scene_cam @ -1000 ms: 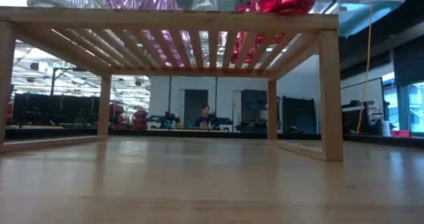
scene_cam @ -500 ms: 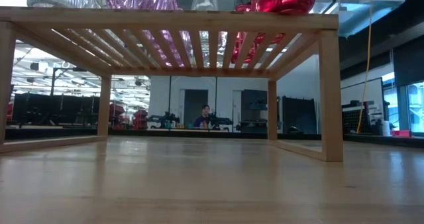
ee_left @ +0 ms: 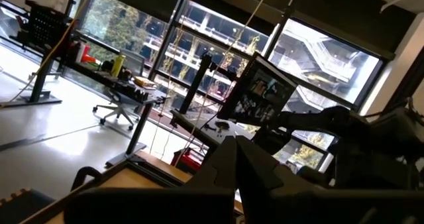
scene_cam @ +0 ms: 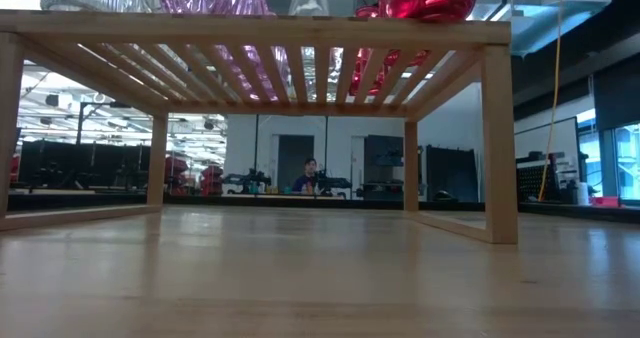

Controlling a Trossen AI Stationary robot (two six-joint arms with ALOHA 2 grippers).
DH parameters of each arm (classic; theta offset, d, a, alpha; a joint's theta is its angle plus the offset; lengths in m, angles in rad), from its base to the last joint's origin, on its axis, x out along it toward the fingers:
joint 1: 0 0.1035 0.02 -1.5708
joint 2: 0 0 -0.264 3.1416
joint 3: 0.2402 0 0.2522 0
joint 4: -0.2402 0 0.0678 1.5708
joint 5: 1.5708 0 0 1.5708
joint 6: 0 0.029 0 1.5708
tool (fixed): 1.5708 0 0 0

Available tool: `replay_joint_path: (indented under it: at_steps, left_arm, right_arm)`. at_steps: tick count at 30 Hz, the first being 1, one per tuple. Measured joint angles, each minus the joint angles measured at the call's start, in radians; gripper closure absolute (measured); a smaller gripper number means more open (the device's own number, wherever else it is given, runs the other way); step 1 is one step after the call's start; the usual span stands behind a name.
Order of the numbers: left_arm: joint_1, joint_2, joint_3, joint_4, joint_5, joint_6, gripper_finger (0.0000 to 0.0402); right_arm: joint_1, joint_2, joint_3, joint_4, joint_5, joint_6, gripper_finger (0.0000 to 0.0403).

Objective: Sort vases onto shelf
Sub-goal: Put the transparent vase on the shelf aligned with the other transparent vase

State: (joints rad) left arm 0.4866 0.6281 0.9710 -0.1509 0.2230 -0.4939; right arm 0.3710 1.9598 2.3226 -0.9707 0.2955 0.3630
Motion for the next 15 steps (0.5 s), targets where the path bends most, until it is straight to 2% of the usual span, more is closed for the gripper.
replay_joint_path:
  at_steps: [15]
  left_arm:
    - [0.0,0.0,0.0,-0.053,0.058,-0.003,0.0401]
  right_arm:
    - [-0.006,0.036,0.0,-0.112,0.009,0.038,0.0338]
